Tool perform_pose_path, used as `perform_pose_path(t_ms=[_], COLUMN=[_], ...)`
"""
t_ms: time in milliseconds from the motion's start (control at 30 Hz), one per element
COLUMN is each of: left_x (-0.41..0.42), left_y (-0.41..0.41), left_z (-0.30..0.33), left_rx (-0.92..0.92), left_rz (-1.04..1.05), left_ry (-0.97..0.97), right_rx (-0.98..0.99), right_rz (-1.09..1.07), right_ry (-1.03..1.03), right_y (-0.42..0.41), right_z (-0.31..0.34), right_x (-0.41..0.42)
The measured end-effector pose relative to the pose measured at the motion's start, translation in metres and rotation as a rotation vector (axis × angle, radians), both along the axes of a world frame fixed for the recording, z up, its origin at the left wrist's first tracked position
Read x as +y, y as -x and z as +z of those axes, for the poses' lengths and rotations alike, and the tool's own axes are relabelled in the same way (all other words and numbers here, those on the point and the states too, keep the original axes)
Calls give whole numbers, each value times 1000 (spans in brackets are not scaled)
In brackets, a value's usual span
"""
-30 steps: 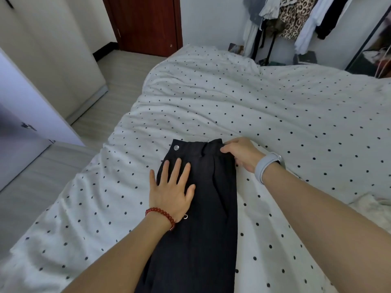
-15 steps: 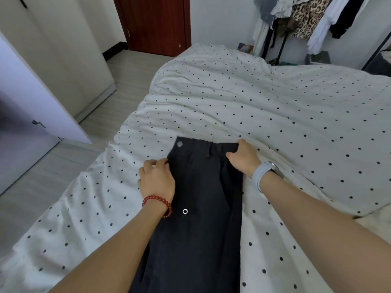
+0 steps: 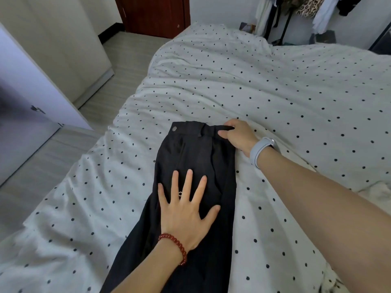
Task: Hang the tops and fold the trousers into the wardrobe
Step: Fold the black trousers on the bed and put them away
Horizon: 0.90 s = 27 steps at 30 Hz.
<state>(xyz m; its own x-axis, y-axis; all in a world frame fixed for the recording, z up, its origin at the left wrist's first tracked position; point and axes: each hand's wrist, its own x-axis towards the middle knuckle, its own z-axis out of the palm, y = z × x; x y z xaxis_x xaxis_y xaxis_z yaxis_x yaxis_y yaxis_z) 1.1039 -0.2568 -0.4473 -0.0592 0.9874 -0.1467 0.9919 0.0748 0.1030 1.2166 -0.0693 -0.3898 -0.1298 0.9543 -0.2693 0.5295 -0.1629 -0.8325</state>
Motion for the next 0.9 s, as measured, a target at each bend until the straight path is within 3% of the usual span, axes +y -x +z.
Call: perform_pose_path(t_ms=[100,233,333,433,633,700,767,833,900], left_x=[1,0,2,-23,-94,-116,-132,-140,-147], left_y=[4,12,24,47,83,89,89,86,87], left_z=[4,18,35,53,89,101,107,107,95], left_rx=[4,34,-162,-441,-896,-1051,-1345,-1603,-1495], left_rz=[11,-42,-32,47,622,709,780,898,877], left_ry=[67,109,147,-104,-405,-444,-325,-82,71], right_rx=[91,34,108,74,-43,-138,-226,-291,-299], right_rz=[-7,71,148,250,492,599,688,714,707], right_ry=[19,154,51,-185,-391,-480,-539,-572,-594], right_y=[3,7,6,7,-2,-6,-6,-5,-2], right_z=[4,31,56,79,66,49,30,14,1], right_x=[-3,-9,-31,-81,-203,-241,-273,-302,-322])
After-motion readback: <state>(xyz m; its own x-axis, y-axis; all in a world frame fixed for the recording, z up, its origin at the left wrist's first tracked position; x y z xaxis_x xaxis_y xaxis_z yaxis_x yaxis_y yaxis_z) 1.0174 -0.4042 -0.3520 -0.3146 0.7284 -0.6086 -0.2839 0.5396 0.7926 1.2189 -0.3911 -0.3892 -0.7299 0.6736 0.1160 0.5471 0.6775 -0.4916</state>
